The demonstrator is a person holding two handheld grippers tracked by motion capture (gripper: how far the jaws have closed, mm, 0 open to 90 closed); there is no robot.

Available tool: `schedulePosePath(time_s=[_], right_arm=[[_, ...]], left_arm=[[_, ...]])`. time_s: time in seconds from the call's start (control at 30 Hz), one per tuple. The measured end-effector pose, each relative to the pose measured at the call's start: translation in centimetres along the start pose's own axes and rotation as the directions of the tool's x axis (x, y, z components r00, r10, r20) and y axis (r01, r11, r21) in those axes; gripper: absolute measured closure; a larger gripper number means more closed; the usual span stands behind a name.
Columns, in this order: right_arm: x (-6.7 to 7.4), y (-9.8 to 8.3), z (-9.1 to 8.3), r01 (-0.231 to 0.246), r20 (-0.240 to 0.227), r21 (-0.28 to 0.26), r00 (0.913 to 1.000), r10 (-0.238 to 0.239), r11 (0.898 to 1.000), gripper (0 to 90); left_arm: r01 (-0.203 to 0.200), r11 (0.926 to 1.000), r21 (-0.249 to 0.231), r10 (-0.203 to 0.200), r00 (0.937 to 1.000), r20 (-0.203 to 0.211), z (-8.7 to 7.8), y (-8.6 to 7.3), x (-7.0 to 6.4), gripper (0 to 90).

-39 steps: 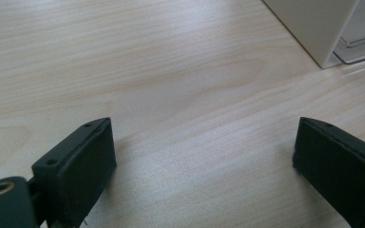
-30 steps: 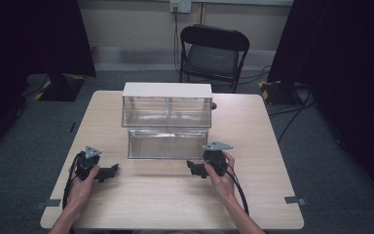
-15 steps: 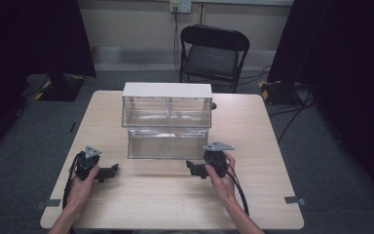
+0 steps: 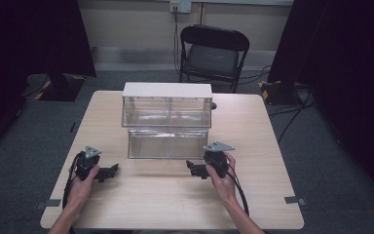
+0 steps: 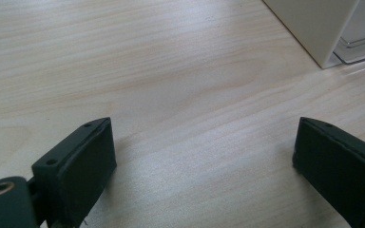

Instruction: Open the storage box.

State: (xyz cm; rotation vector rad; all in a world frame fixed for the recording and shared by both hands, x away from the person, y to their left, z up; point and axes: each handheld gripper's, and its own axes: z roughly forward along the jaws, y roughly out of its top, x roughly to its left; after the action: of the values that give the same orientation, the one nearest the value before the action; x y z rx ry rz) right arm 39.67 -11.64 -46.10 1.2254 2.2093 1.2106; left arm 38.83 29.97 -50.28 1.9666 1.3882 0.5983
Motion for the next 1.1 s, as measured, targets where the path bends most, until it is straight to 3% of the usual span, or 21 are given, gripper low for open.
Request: schedulePosePath(time_s=[1.1], right_arm=[[0.17, 0.32, -0.89, 0.013, -0.009, -0.014, 0.9999, -0.013, 1.000, 10.7]], left_arm=[[0.000, 1.0000, 0.000, 0.000, 1.0000, 0.000, 0.00, 0.00, 0.00, 6.5]])
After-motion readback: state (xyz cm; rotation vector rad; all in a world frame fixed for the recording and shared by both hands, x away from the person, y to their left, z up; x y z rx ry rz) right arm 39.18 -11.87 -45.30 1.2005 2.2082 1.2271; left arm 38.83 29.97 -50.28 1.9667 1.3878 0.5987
